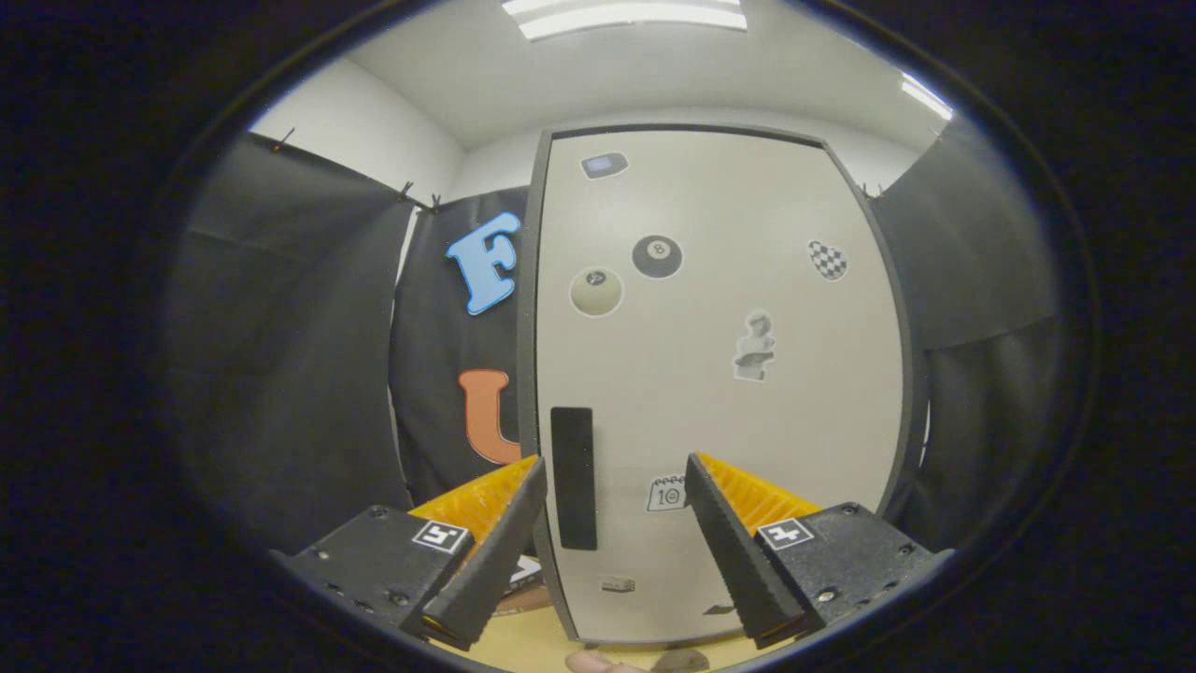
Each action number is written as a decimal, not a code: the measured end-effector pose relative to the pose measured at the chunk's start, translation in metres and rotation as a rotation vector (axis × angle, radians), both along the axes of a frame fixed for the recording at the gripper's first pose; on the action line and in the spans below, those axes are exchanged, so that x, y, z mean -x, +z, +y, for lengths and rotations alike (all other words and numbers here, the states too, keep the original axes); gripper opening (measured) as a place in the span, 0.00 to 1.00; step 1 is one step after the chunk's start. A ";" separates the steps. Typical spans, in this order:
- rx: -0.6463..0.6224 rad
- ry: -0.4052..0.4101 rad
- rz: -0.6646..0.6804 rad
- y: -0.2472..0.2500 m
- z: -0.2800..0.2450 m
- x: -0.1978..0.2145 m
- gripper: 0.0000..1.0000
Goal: Open the shoe cabinet door, grab the shoes and put them into the shoe cabinet, then close the shoe cabinet door.
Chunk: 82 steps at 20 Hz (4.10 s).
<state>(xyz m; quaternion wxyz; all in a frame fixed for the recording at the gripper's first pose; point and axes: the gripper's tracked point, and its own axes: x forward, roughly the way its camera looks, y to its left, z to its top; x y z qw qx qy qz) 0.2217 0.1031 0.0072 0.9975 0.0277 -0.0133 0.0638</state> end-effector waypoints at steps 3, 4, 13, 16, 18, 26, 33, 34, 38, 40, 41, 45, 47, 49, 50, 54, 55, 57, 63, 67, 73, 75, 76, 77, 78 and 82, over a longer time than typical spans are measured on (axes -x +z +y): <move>0.005 0.033 0.038 -0.007 0.021 -0.030 0.97; 0.025 0.021 0.064 -0.014 0.023 -0.037 0.97; 0.047 -0.073 0.151 -0.035 0.024 -0.063 0.50; 0.044 -0.039 0.182 -0.033 0.024 -0.056 0.33; 0.038 0.003 0.213 -0.033 0.024 -0.050 0.32; 0.053 0.189 0.225 -0.029 0.018 -0.019 0.32; 0.073 0.268 0.209 -0.028 0.005 0.000 0.32; 0.070 0.277 0.210 -0.029 0.004 0.000 0.32; 0.078 0.284 0.197 -0.028 -0.004 0.006 0.31; 0.071 0.270 0.184 -0.027 -0.006 0.005 0.31; 0.070 0.261 0.176 -0.026 -0.007 0.004 0.31; 0.076 0.231 0.150 -0.023 -0.015 0.001 0.31; 0.078 0.216 0.137 -0.022 -0.019 0.000 0.31; 0.080 0.201 0.126 -0.021 -0.022 -0.001 0.29; 0.078 0.190 0.124 -0.020 -0.025 -0.001 0.29; 0.098 0.142 0.102 -0.018 -0.037 -0.003 0.25; 0.097 0.120 0.096 -0.017 -0.040 -0.004 0.24; 0.116 0.062 0.084 -0.016 -0.052 -0.007 0.22; 0.179 -0.052 0.064 -0.010 -0.082 -0.007 0.17; 0.186 -0.122 0.042 -0.005 -0.100 -0.008 0.12; 0.109 -0.176 -0.005 -0.003 -0.100 -0.008 0.16; 0.048 -0.146 -0.002 -0.006 -0.084 -0.006 0.36; 0.041 -0.128 0.004 -0.009 -0.080 -0.006 0.48; 0.046 -0.123 0.006 -0.009 -0.078 -0.006 0.52; 0.056 -0.123 0.001 -0.007 -0.082 -0.004 0.75; 0.071 -0.182 0.029 -0.013 -0.089 0.003 1.00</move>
